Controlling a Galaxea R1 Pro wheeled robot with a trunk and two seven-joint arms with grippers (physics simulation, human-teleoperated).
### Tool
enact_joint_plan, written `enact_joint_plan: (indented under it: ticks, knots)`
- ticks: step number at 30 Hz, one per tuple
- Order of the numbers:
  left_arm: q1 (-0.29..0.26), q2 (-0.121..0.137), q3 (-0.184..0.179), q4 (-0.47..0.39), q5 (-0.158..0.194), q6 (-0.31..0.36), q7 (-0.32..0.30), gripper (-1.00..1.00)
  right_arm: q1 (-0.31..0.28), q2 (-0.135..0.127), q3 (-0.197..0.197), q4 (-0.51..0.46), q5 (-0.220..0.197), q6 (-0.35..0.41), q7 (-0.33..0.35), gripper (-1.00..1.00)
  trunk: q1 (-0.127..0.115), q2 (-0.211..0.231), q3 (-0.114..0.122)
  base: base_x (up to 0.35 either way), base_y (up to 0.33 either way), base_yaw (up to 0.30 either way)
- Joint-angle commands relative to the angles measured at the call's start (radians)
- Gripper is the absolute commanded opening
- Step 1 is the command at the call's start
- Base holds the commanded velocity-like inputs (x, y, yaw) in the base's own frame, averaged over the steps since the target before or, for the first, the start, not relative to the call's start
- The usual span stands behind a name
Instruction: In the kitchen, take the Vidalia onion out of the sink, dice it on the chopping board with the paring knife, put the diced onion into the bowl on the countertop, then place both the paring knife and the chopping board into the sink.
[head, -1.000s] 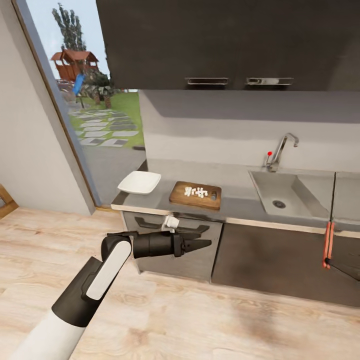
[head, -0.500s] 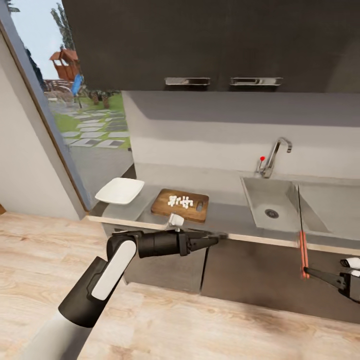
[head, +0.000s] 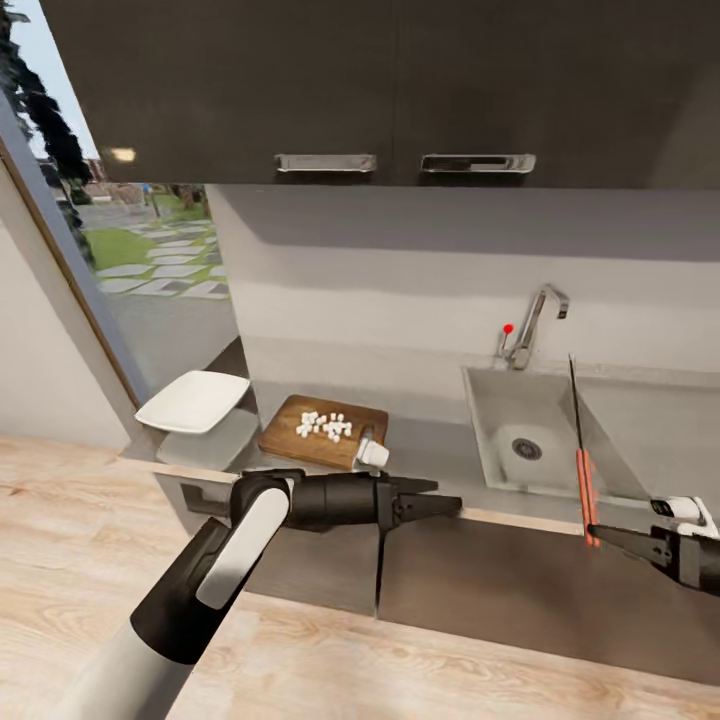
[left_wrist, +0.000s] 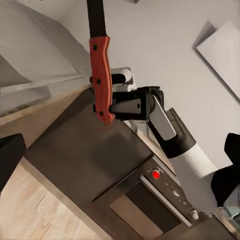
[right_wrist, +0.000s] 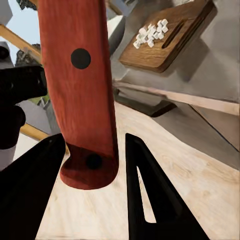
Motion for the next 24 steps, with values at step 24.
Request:
enact_joint_plan:
  ticks: [24]
  knots:
    - [-0.001,0.033,0.078,-0.005,-0.001,0.008,-0.043,1.0,-0.095,0.001,0.172,0.004,0.01,-0.011,-0.037,-1.0,0.001,-0.001,-0.001,0.21,-0.133,0.0]
